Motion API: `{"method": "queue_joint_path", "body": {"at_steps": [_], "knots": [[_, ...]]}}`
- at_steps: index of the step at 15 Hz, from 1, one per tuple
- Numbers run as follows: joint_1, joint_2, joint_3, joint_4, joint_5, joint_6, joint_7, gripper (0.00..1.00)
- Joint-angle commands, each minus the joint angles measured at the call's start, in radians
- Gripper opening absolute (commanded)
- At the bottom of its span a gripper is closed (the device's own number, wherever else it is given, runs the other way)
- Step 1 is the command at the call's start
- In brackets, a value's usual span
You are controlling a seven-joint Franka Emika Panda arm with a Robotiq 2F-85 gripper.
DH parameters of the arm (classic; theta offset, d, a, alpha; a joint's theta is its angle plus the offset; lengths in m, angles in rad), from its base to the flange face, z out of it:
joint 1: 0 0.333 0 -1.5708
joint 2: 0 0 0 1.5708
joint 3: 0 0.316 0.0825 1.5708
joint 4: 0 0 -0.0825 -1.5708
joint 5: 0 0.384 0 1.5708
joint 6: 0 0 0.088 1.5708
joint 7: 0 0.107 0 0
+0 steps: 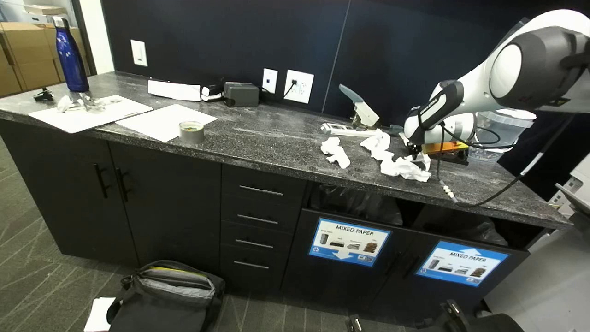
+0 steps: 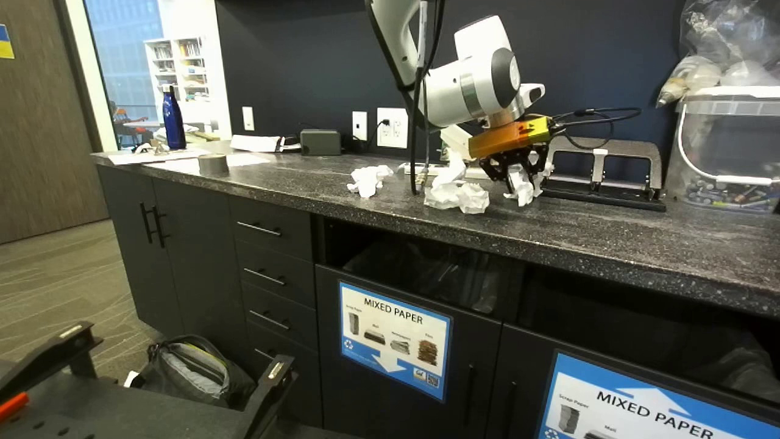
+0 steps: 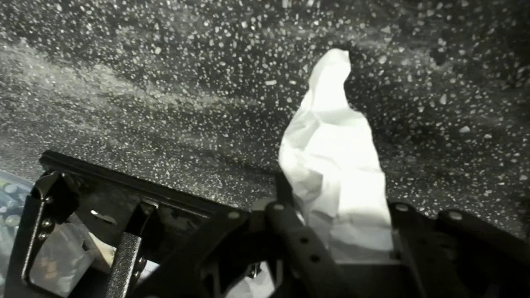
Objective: Remove all the paper trash from the table and put them in the bin on the left
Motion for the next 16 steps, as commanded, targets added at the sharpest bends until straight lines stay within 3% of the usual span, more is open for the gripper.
{"method": "queue_joint_path", "body": {"at_steps": [1,5,8,13,16], "knots": [[0.016,0.012,-0.033,0.028,-0.031,-0.011,0.061,0.13],[-0.001,-0.040,0.000,-0.029,-0.023,-0.088,0.035,0.04],[0.015,-0.102,-0.026,-0.107,-0.041,-0.102,0.047,0.07],[0.142,-0.264,-0.218,-0.326,-0.196,-0.042,0.190,0.10],[0.171,-0.407,-0.242,-0.471,-0.294,-0.100,0.162,0.08]]}}
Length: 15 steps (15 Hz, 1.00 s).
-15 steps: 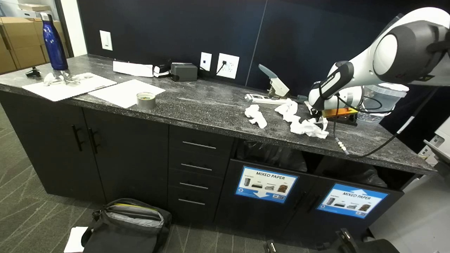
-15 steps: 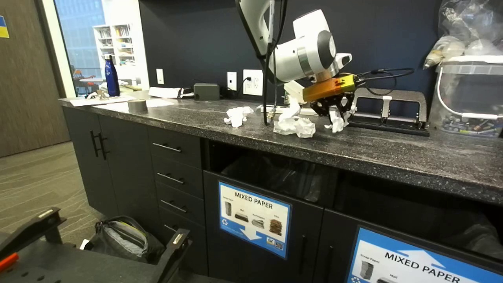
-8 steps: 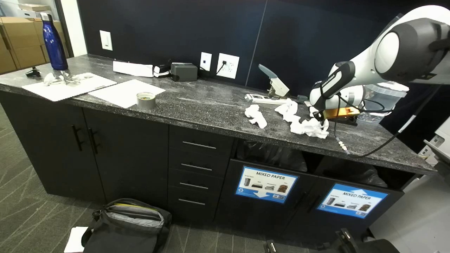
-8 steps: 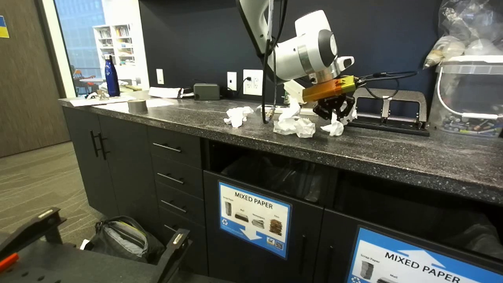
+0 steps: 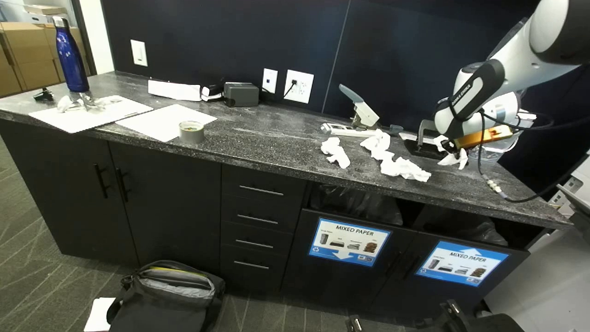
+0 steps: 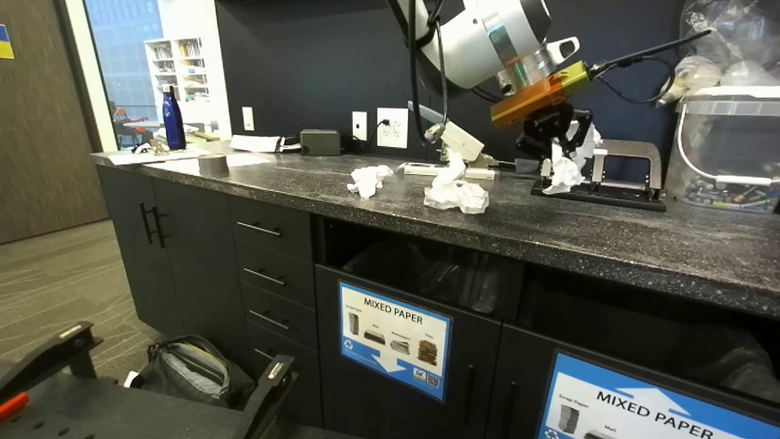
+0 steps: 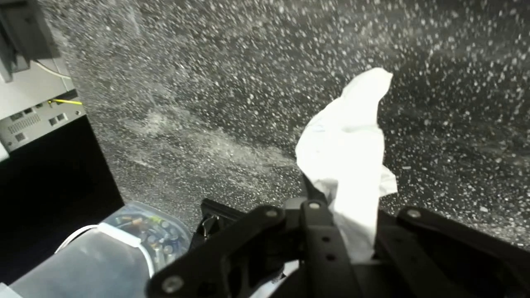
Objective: Remove all the paper trash from the table and put them in the bin on the left
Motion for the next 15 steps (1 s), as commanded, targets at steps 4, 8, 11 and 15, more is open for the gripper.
{"method": "queue_joint_path", "body": {"at_steps": [4,8,11,15], "knots": [[0.044,-0.384,0.006,-0.401,-0.208,-0.116,-0.046,0.09],[-0.003,-0.576,0.089,-0.624,-0.259,-0.189,-0.097,0.09],[-0.044,-0.653,0.169,-0.777,-0.206,-0.188,-0.183,0.09],[-0.070,-0.626,0.250,-0.902,-0.076,-0.149,-0.306,0.09]]}}
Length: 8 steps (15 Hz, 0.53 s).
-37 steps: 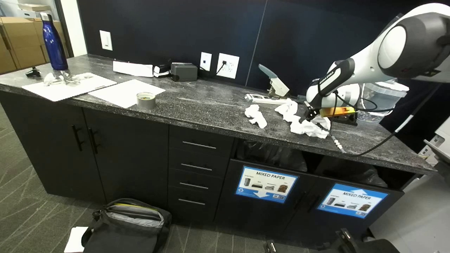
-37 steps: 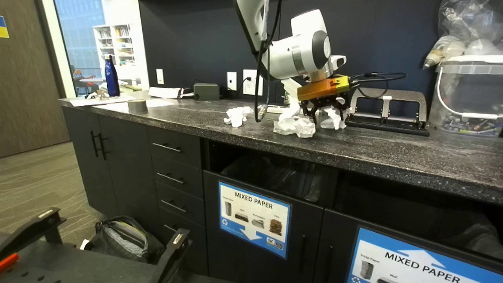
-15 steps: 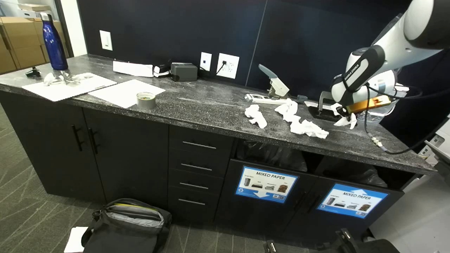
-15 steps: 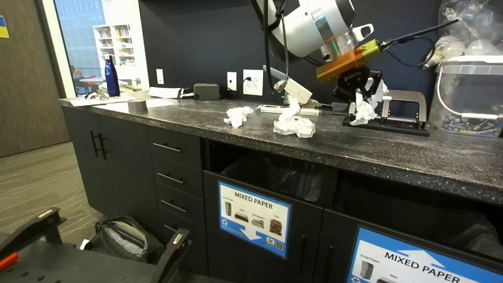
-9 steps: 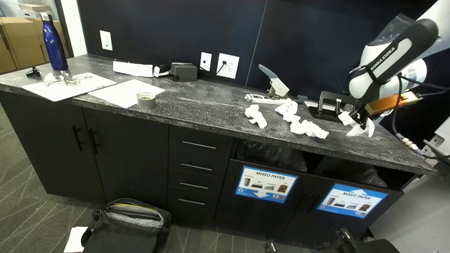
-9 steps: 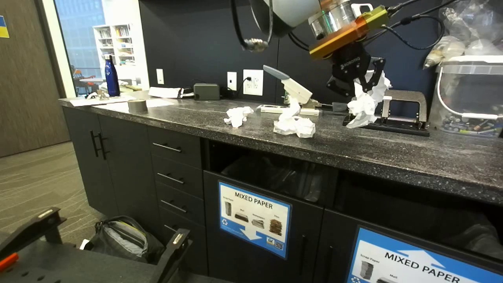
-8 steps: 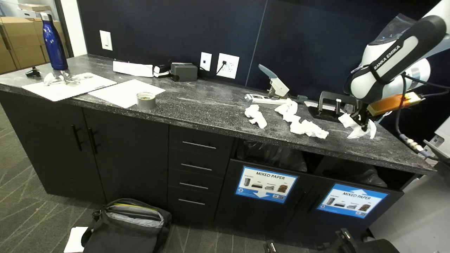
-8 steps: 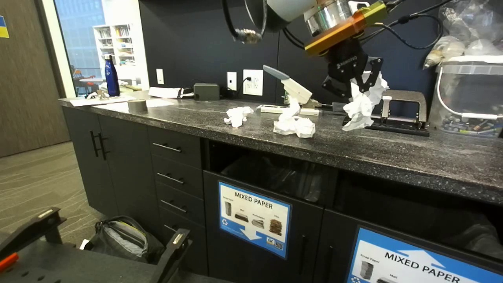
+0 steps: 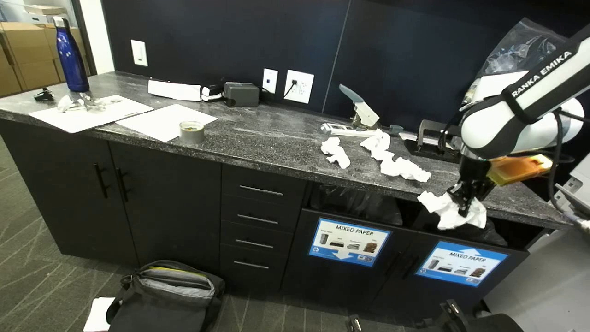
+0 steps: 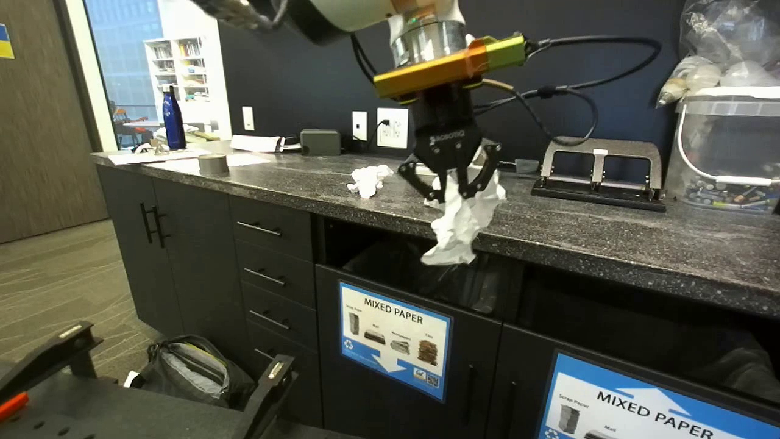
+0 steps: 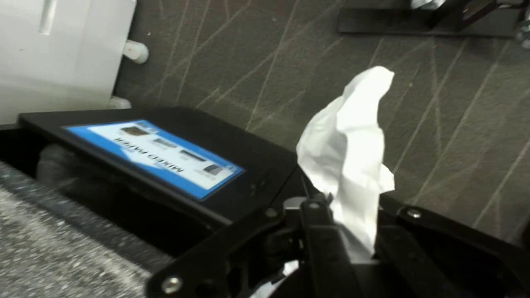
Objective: Remove all the paper trash from the table and put them in the bin on the left
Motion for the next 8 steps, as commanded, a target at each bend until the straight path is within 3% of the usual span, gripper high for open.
{"method": "queue_joint_path", "body": {"at_steps": [1,8], "knots": [[-0.035,0.013,0.067,-0.105,0.090,0.074,-0.107,0.09],[-0.054,0.345,0.165,-0.082,0.171,0.453,-0.186,0.09]]}}
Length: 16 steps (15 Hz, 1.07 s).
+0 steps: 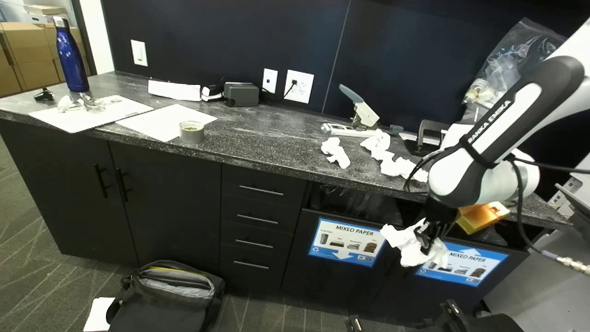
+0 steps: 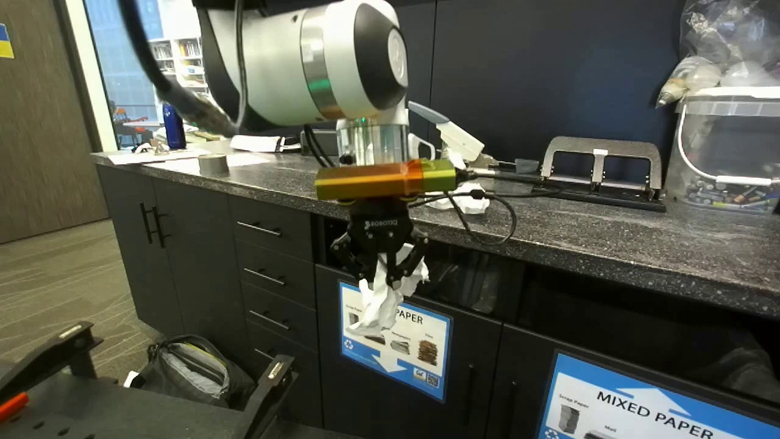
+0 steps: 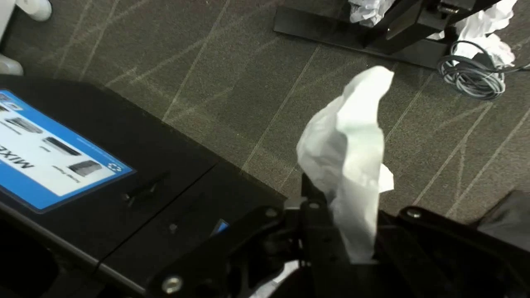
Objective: Remove all the paper trash from the table and put them in the bin on the left
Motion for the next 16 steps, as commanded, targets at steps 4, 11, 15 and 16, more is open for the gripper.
{"method": "queue_joint_path", "body": {"at_steps": [4,11,15,16], "knots": [[-0.061,0.338,0.128,0.120,0.062,0.419,-0.021,0.10],[-0.014,0.561,0.112,0.276,0.144,0.777,0.065,0.07],[-0.018,0.627,0.127,0.298,0.202,0.997,0.121,0.07],[-0.017,0.638,0.129,0.302,0.213,1.045,0.134,0.07]]}}
